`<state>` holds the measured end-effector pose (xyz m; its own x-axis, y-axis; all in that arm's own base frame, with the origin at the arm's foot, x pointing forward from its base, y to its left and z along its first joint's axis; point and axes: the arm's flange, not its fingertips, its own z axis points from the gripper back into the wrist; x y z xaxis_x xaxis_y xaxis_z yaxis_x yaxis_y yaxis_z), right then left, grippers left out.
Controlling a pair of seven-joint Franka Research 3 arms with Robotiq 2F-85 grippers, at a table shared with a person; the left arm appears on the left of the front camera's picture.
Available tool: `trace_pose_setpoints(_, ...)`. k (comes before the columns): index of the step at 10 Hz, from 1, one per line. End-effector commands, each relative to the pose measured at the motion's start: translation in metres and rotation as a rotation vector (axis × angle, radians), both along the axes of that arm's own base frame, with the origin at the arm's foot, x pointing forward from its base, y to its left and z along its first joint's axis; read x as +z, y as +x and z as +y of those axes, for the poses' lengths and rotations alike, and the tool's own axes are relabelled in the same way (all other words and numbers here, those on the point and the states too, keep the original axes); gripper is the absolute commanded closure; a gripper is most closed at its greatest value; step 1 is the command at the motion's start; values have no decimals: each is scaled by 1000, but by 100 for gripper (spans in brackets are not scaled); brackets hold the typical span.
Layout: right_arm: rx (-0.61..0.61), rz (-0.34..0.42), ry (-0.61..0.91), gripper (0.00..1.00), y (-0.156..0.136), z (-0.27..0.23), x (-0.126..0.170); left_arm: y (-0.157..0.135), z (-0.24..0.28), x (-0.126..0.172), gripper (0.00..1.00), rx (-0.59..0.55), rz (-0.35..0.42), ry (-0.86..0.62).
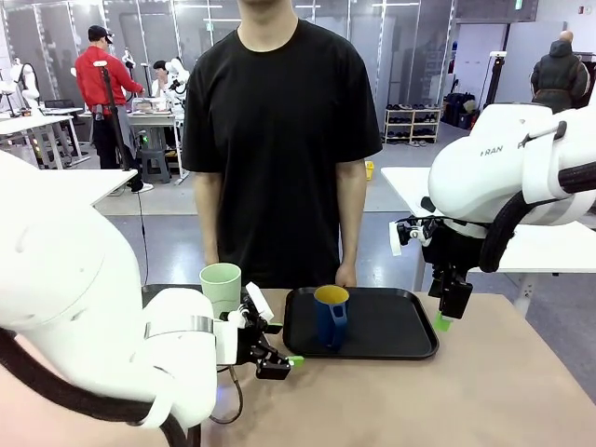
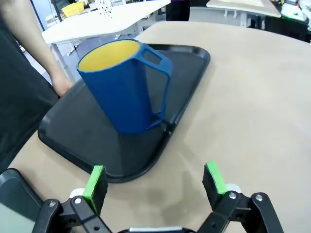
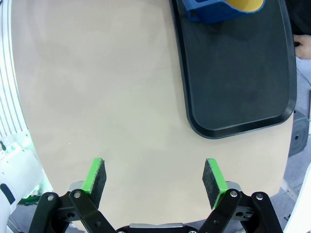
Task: Sort and store the cups by type.
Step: Pick up the Handle plastic cup and place it into the empty Flat Tray.
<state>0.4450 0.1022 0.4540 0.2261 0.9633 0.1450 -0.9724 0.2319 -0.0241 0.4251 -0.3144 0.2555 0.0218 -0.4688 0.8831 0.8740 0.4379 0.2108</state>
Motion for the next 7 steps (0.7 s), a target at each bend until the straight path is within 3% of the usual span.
trace_pose_setpoints(1,1,-8,-5,0,0,-1,1,-33,11,-4,0,19,-41,14)
trace_pose_setpoints(2,1,-8,-5,0,0,-1,1,0,0,0,0,0,0,0)
trace_pose_setpoints(7,1,-8,-5,0,0,-1,1,0,0,0,0,0,0,0)
